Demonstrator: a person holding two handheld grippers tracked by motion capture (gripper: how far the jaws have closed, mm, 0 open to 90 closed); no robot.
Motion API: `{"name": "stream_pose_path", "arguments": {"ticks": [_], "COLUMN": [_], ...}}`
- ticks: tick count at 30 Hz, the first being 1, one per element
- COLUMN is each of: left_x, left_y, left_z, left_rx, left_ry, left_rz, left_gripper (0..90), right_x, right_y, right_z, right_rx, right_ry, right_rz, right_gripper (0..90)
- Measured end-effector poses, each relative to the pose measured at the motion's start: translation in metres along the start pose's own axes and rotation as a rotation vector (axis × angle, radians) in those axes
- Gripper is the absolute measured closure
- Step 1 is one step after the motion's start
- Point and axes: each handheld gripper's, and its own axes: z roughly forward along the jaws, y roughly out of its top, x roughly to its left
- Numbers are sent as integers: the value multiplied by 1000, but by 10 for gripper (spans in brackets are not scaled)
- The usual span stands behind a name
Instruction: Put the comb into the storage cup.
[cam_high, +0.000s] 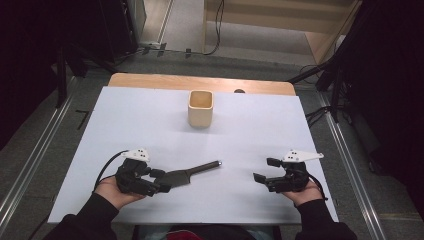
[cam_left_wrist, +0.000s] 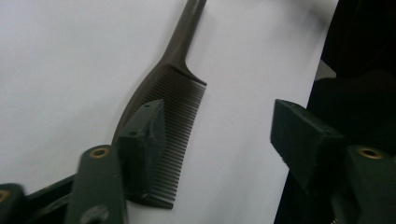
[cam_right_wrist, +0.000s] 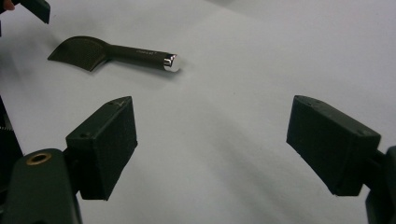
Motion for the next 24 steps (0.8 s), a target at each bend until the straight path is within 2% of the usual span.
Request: {"name": "stream_pose_path", "arguments": {"ticks": [1,2,5,8,9,10,11,17,22,24], "left_x": [0,1,6,7,8,8,8,13,15,15], "left_y": [-2,-4,-10,-14,-15,-16,-17,-22,-22,-22], "left_z": [1,1,2,3,3,4,4,7,13,15], "left_rx": [8,19,69,107,118,130,143,177,199,205], "left_ry": [4,10,26,12,2,-1,-3,-9,-17,-7], "left_rz": [4,14,25,28,32,36,36,22,27,30], "left_gripper": [444,444,590,758,854,854,896,900,900,900], "right_x": [0,0,0,0,0,0,-1,-1,0,0], "right_y": [0,0,0,0,-1,-1,-1,-1,-1,-1], "right_z": [0,0,-1,-1,-1,-1,-1,-1,-1,-1], "right_rx": [0,0,0,-1,-3,-3,-1,-2,-1,-2], "right_ry": [0,0,0,0,0,0,1,-2,-2,0], "right_rz": [1,1,1,-1,0,0,0,0,-3,3], "right_gripper": [144,144,144,144,144,144,144,144,145,145]}}
